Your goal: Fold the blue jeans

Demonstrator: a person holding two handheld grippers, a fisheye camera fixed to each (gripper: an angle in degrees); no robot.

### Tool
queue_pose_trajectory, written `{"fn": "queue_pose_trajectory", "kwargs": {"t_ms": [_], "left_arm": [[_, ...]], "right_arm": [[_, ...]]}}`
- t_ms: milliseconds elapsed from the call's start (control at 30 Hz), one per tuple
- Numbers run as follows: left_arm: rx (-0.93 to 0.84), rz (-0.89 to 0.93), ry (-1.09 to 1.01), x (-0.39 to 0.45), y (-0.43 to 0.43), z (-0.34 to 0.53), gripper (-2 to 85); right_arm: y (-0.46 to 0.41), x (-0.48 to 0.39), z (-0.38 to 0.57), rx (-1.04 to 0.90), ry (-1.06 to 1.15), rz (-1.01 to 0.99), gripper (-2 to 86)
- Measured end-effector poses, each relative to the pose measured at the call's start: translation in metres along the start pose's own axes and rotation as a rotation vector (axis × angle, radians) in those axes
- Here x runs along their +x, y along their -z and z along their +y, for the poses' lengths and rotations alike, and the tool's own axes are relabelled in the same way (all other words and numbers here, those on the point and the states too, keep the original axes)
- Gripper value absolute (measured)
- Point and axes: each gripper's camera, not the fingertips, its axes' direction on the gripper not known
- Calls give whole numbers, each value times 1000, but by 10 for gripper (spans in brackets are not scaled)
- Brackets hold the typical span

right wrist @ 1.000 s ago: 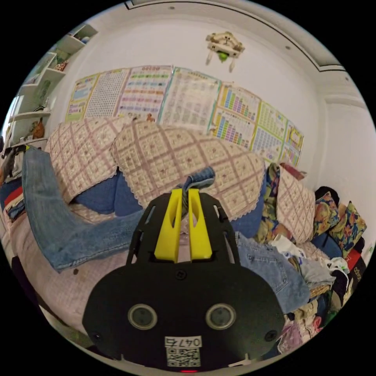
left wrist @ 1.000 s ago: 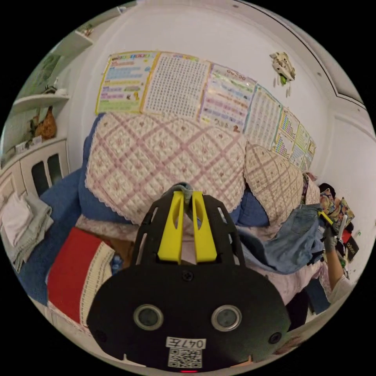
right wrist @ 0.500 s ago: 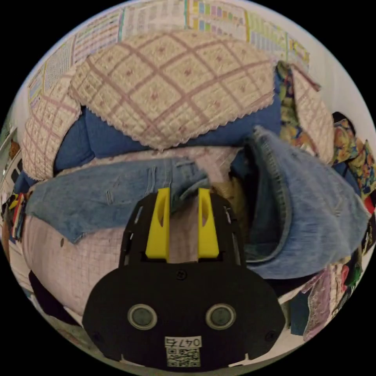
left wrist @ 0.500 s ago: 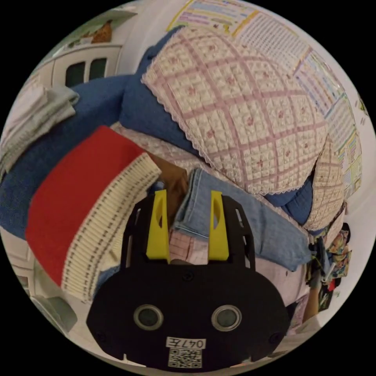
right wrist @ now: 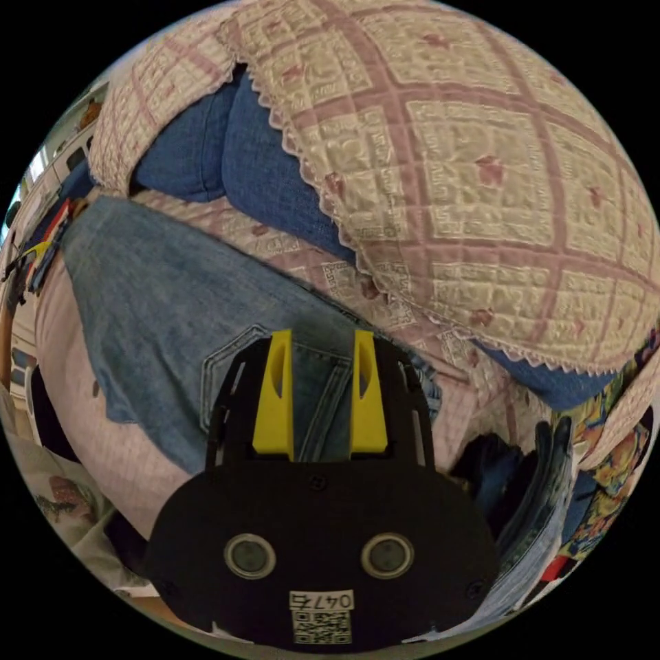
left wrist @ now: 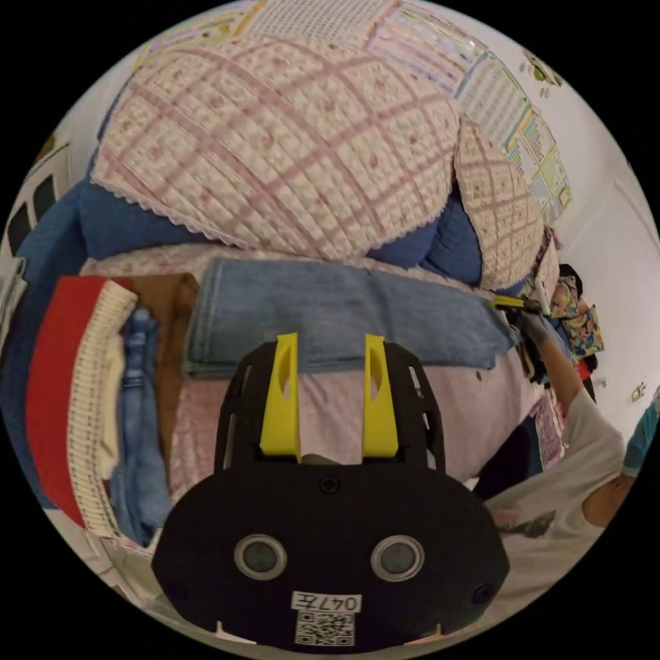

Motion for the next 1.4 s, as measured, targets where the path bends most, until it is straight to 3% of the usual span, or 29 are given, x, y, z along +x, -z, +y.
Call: {"fn": "queue_pose_trajectory", "kwargs": {"t_ms": [100,233,333,467,567,800,1067,1333,1400], "left_arm": [[-85,76,-19,20,-37,17,132],[-95,98,-47,39,-57,34,130],[-92,124,-38,42,-69,40,129],[-93,113,-6,37,-86,46,128],[-20,226,71,24,-92,57,129],[150,493,381,-32,-132,85,149],[211,275,667,-56,-164,113,137],[217,179,571,-27,-163,143,-3],[282,279,506,-14,-146,175,-7]], "right_arm": [[-28,-4,-6,-81,38,7,61],[-19,-20,12,-42,108,-24,-1],[19,-49,46,77,179,66,-10],[94,-93,135,295,288,24,-13],[133,-127,213,402,332,-13,-13],[156,-163,302,392,257,-48,-13],[192,-152,331,430,210,-69,-12],[233,-143,352,427,169,-43,-12],[246,-139,362,423,163,-37,-12]]}}
